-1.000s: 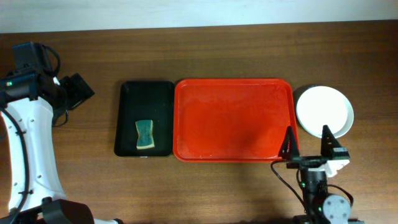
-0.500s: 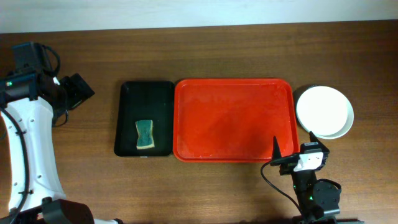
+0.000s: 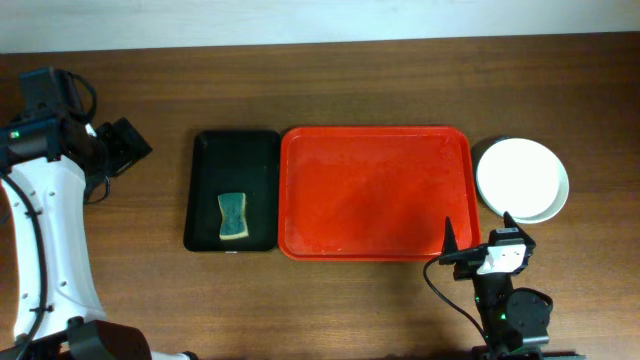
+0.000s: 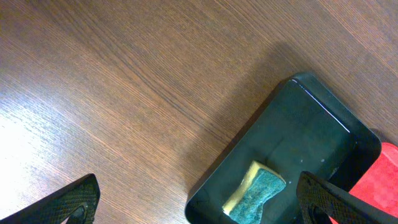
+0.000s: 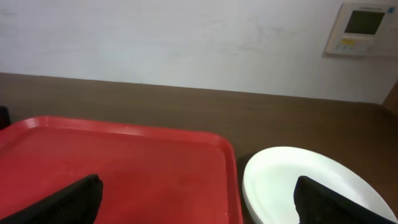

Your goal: Clean dirty plates on tray and stack at the side

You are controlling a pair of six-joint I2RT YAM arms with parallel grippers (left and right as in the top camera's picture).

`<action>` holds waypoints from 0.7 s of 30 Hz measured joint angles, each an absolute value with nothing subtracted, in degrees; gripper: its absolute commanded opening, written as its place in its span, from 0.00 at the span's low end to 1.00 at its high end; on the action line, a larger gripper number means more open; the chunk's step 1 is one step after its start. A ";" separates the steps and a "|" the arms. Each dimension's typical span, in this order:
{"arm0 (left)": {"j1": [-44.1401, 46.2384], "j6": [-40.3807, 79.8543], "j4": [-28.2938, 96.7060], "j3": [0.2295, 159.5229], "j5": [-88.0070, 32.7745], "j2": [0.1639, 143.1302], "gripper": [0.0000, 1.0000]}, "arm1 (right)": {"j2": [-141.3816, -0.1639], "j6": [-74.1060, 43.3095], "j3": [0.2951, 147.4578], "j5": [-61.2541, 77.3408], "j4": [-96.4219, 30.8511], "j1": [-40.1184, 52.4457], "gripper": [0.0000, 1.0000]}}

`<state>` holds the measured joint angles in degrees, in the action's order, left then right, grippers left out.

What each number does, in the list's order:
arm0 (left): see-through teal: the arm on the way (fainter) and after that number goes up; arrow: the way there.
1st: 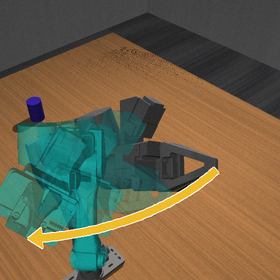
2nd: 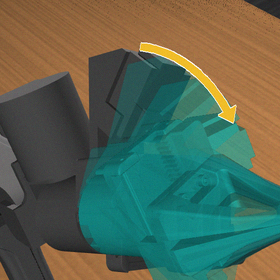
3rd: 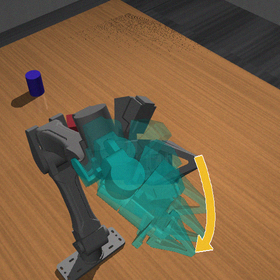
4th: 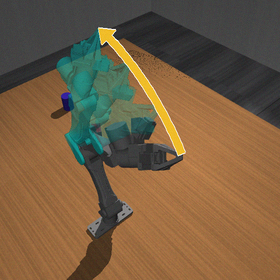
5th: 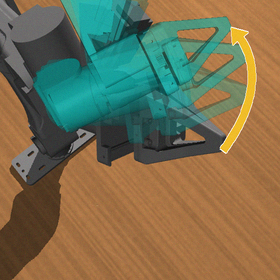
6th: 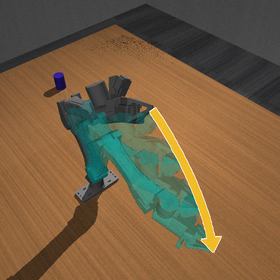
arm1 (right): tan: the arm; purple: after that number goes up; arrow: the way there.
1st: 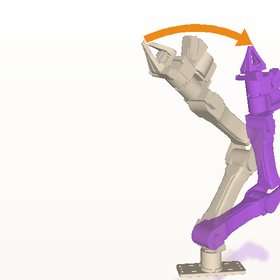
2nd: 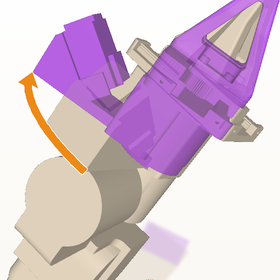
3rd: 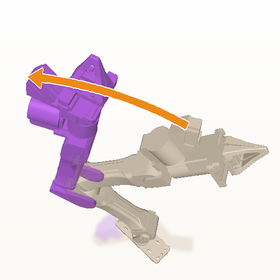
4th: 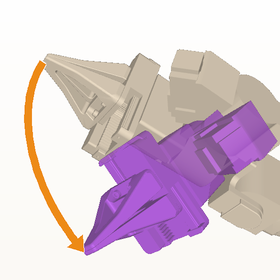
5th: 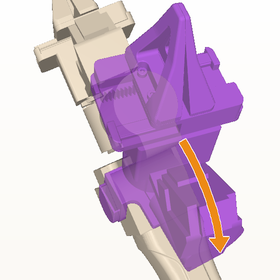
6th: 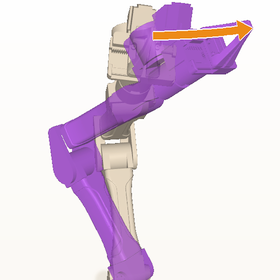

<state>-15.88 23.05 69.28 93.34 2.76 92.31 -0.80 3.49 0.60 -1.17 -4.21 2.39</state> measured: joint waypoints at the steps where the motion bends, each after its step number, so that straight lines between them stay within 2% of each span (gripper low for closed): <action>1: -15.88 23.05 69.28 93.34 2.76 92.31 0.99 | -0.80 3.29 0.60 -1.17 -4.21 2.39 0.98; 21: -15.88 23.05 69.28 93.34 2.76 92.31 0.99 | -0.80 2.96 0.60 -0.99 -4.23 1.13 0.99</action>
